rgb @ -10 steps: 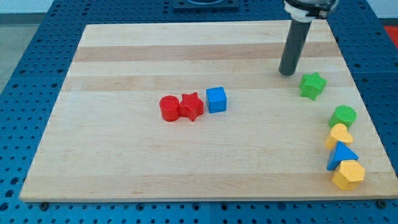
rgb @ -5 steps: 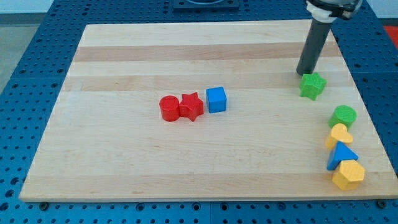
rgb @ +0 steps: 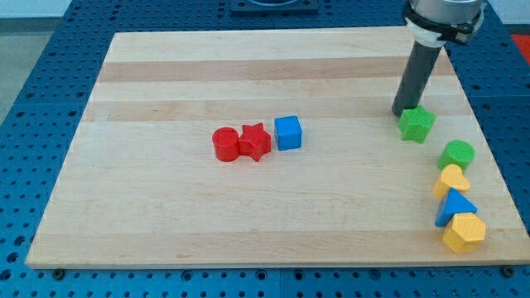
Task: Push the green star into the green circle
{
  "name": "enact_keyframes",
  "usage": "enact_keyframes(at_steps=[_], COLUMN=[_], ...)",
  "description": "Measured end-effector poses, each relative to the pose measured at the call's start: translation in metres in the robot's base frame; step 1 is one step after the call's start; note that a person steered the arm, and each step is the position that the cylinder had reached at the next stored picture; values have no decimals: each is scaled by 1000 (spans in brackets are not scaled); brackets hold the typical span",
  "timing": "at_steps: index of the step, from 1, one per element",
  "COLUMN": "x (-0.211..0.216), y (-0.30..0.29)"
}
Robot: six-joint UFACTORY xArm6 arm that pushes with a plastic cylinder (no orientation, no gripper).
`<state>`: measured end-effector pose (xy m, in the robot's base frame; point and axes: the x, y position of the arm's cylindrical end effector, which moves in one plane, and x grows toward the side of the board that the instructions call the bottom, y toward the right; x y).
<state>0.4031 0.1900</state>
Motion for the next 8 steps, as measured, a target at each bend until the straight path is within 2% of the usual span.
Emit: enact_keyframes(at_steps=[1,2,4,5,8], x=[19,19,34,48,47], y=[-2,-2,-55,-50,-6])
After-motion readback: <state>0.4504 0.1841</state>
